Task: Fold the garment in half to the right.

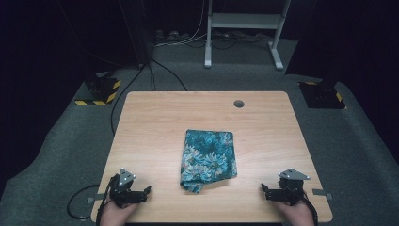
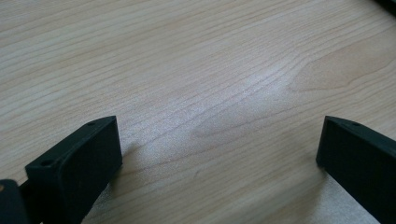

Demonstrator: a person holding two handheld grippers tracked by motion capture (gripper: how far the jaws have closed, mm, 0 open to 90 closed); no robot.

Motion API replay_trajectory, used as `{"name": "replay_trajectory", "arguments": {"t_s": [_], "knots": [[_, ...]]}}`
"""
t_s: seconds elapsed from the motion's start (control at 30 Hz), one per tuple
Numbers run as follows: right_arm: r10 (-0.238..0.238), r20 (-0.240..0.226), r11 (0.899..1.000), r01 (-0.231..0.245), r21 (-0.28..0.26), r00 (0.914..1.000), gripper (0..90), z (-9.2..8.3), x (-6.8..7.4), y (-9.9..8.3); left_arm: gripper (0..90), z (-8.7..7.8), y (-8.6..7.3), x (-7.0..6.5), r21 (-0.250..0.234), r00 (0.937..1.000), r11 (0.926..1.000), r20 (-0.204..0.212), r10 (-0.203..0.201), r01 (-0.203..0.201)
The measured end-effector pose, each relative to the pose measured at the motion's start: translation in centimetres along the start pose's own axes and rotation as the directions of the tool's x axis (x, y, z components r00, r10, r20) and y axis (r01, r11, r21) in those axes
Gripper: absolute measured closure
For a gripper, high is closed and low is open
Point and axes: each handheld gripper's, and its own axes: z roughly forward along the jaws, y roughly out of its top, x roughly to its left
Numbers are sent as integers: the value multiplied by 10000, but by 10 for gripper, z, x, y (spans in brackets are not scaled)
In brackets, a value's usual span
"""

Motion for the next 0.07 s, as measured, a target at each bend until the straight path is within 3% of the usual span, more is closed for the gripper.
{"name": "replay_trajectory", "arguments": {"t_s": [0.07], "knots": [[0, 1, 10000, 0, -1, 10000, 0, 0, 0, 0, 5, 0, 0, 0, -2, 10000, 10000, 1, 0, 0]]}}
